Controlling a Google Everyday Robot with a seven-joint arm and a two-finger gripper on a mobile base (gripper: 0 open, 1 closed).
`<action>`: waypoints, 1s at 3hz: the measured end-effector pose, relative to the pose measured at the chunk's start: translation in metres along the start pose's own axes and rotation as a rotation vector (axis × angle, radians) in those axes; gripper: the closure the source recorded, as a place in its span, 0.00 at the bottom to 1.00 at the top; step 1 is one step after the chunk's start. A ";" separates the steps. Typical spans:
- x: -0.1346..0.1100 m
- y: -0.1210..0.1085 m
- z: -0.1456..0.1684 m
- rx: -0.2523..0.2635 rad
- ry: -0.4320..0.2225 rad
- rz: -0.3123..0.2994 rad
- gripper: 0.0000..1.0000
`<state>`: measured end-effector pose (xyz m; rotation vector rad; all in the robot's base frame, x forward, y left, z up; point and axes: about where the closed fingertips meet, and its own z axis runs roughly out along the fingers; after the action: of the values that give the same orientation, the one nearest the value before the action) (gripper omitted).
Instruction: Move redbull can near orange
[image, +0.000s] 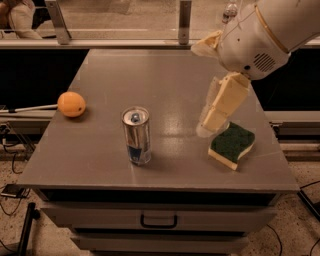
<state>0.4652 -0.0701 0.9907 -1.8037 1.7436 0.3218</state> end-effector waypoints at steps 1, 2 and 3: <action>0.000 0.000 0.000 0.000 -0.001 0.001 0.00; 0.006 0.013 0.029 -0.048 -0.093 -0.010 0.00; 0.008 0.029 0.059 -0.068 -0.199 -0.046 0.00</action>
Offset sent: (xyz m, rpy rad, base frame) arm -0.0058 0.0143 -0.0533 0.1407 0.0632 0.0980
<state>0.4517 -0.0418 0.9325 -1.7899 1.5685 0.5284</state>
